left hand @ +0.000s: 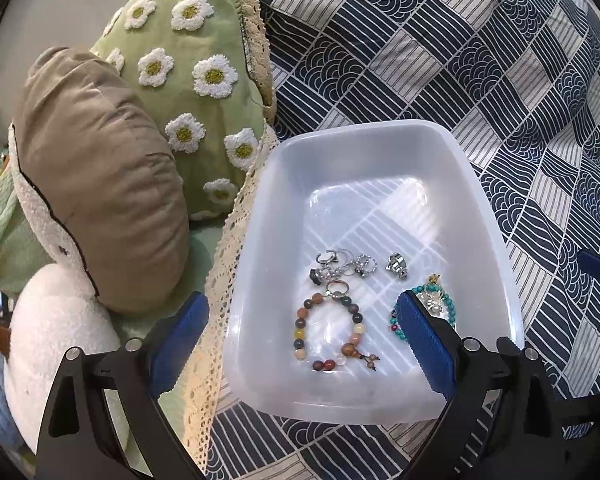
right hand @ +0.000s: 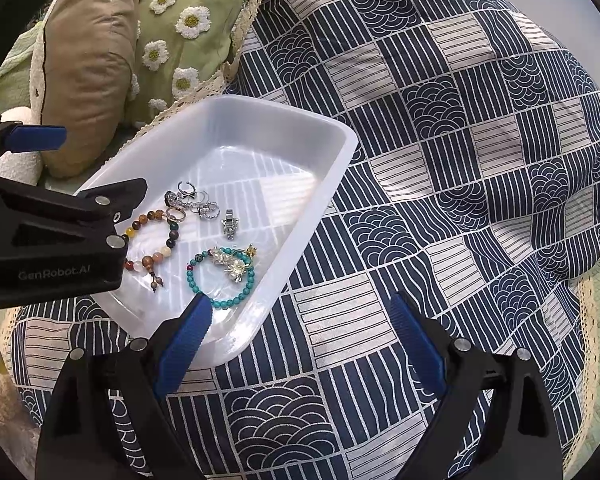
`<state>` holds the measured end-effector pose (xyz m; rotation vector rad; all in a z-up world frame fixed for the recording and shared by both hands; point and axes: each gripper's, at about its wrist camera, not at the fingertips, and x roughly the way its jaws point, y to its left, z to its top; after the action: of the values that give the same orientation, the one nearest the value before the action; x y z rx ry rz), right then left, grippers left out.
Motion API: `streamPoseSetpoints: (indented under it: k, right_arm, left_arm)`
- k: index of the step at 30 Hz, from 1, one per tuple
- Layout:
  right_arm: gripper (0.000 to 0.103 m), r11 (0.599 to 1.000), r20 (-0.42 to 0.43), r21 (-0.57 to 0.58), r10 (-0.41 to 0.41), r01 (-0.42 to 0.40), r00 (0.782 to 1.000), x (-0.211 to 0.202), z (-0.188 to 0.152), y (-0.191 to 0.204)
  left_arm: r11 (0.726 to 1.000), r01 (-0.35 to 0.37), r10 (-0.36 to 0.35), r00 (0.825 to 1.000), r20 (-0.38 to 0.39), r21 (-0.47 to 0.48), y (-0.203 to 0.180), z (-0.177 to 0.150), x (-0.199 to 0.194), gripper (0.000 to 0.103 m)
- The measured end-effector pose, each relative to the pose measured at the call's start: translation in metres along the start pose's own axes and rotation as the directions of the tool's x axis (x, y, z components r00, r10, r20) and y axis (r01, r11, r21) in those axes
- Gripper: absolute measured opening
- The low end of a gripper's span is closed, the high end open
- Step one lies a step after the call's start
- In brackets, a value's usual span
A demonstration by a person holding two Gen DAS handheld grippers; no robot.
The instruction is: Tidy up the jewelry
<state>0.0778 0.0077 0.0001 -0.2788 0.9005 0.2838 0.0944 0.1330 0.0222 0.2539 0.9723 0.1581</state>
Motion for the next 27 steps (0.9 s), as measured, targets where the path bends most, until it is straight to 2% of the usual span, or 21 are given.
streamPoseSetpoints:
  k: [16,27]
  right_arm:
    - [0.089,1.0,-0.006,0.005,0.004,-0.004,1.0,0.0004,-0.0004,0.0006]
    - [0.089,1.0,-0.007,0.003,0.004,-0.004,1.0,0.001,-0.001,0.0033]
  left_arm:
    - [1.0,-0.004,0.004,1.0,0.001,0.021,-0.0037,0.0006,0.0011,0.091]
    - [1.0,0.008,-0.007,1.0,-0.031,0.008,-0.0025,-0.0004,0.006,0.091]
